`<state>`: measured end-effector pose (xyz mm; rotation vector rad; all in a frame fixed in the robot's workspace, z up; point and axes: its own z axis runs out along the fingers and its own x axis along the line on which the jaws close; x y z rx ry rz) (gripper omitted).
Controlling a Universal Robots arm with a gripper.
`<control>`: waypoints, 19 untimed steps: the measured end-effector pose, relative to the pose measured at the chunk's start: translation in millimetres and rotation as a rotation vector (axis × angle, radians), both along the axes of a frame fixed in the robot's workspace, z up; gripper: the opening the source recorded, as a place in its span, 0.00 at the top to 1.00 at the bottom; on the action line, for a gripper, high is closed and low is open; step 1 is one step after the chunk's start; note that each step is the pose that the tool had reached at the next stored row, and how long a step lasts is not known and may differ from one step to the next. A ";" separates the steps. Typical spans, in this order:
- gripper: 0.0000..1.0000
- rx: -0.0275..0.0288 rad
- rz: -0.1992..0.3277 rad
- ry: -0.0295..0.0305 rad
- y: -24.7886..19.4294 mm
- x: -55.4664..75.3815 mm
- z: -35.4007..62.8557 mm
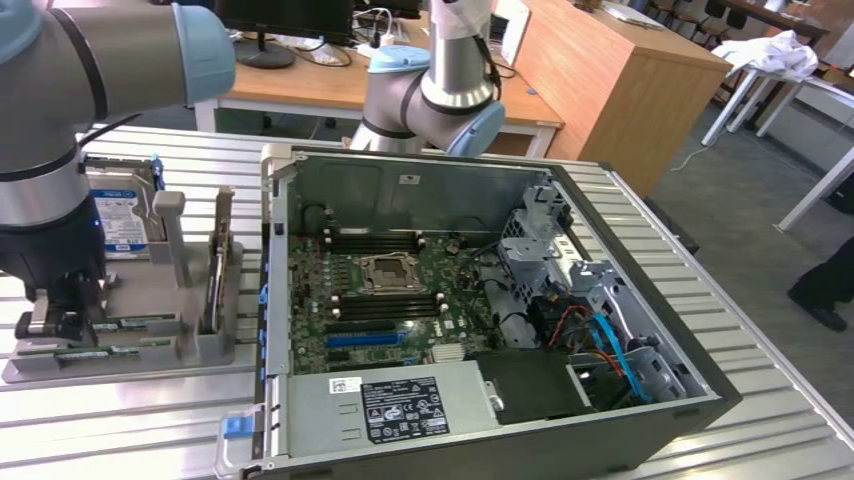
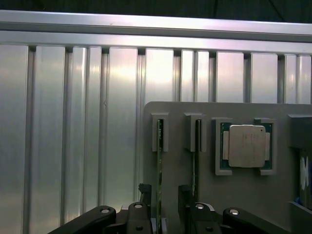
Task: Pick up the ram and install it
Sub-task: 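Pick up the ram and move it above insertion slot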
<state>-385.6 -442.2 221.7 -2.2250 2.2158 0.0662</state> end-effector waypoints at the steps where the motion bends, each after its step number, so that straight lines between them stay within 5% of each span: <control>1: 0.64 0.0000 0.000 0.0000 0.0 0.0 -0.9; 19: 0.64 0.0000 0.000 0.0000 -3.0 0.0 -4.5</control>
